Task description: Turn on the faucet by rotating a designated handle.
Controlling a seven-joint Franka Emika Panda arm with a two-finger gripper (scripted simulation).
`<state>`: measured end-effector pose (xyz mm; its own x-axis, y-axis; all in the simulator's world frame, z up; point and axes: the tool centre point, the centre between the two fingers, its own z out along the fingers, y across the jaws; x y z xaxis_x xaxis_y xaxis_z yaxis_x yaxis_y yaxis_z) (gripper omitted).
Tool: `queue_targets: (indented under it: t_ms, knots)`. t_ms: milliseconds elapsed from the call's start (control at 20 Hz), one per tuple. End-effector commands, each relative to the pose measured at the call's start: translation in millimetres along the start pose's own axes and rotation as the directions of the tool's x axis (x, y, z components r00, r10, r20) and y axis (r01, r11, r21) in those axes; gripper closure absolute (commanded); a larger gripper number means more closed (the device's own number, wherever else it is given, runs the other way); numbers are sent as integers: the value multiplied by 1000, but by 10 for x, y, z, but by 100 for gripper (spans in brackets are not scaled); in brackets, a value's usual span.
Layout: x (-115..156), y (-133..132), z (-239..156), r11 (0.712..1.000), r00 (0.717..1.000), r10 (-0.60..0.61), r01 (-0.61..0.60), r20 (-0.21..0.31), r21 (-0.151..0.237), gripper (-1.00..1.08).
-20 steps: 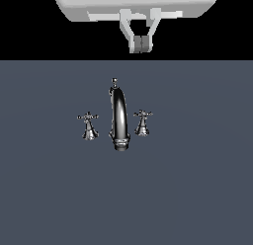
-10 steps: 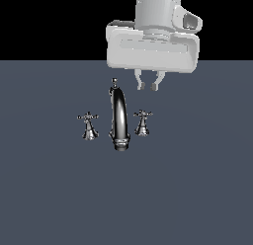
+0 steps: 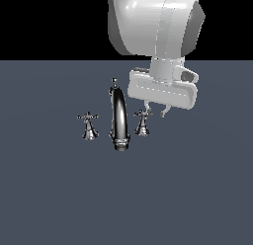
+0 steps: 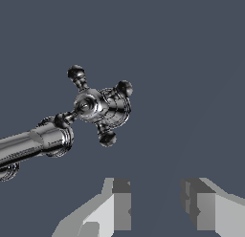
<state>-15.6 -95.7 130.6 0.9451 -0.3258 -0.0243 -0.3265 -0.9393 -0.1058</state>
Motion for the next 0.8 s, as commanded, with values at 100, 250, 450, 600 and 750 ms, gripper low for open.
queue_targets:
  t_ms: [100, 250, 450, 600, 750]
  knots:
    - [464, -273, 477, 999, 998, 19, -21, -66, -32, 50]
    - [424, -585, 501, 982, 979, -186, 183, -83, -41, 87]
    - [470, -1143, 557, 985, 979, -163, 155, -123, -71, 92]
    - [815, -370, 532, 989, 976, 130, -141, -176, -47, -88]
    - [818, 1366, 196, 907, 884, 410, -422, -225, -6, -48]
